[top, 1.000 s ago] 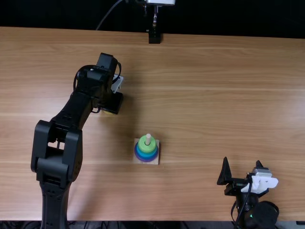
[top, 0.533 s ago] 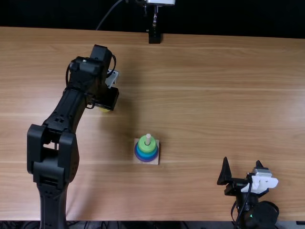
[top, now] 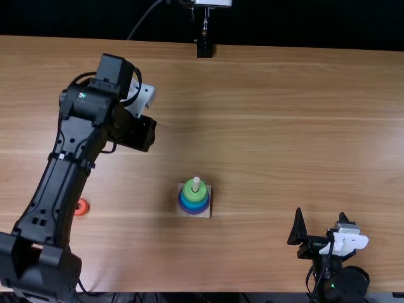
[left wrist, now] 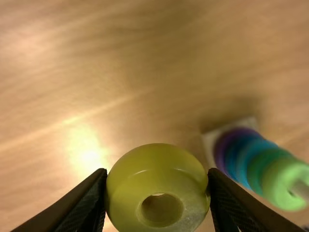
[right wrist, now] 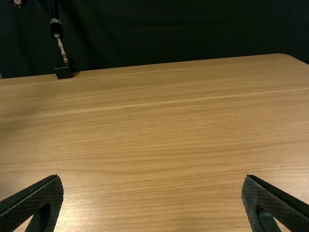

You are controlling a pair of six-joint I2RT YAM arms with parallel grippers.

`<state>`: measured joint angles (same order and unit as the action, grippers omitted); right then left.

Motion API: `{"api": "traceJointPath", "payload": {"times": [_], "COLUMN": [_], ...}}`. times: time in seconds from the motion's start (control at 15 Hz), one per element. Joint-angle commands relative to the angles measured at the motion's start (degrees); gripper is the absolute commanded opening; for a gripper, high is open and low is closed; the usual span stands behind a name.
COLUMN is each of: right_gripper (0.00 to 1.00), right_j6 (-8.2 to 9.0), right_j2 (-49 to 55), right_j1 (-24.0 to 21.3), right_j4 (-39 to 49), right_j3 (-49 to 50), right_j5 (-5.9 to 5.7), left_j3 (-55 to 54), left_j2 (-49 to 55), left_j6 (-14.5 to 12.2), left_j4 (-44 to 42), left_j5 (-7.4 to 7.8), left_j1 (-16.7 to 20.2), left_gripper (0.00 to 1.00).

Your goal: Build the Hanoi tower: stack the rings onto the peg from bottom to top in this color order: purple, dark blue, light blue, dark green, light green, yellow, orange.

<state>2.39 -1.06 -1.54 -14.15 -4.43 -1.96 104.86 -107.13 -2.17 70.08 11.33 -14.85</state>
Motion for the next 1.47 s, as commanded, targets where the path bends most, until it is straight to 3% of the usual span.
{"api": "traceJointPath", "payload": {"times": [0.0, 0.33, 0.53, 1.13, 1.4], "right_gripper": [1.00, 1.00, 1.00, 1.00, 1.00], "right_j6": [-0.07, -0.07, -0.07, -0.07, -0.07], "right_j2": [1.1, 1.1, 1.1, 1.1, 1.1], "right_j1": [-0.6, -0.6, -0.6, -0.6, -0.6], "right_j4": [-3.9, -3.9, -3.9, -3.9, -3.9], "right_j3": [3.6, 3.6, 3.6, 3.6, 3.6], "right_j5": [-0.79, -0.79, -0.79, -0.79, -0.79], "left_j3": [-1.6, -0.2, 2.2, 6.5, 6.3], "left_j2": [2.3, 3.9, 3.9, 3.5, 3.2], "left_j6": [0.2, 0.4, -0.1, 0.4, 0.5], "left_j4": [-0.4, 6.0, 9.8, 9.5, 9.0], "left_j5": [2.38, 2.06, 1.96, 1.96, 1.96], "left_j1": [-4.2, -11.3, -12.7, -19.0, -20.0], "left_gripper": [0.00, 0.00, 0.00, 0.00, 0.00]}}
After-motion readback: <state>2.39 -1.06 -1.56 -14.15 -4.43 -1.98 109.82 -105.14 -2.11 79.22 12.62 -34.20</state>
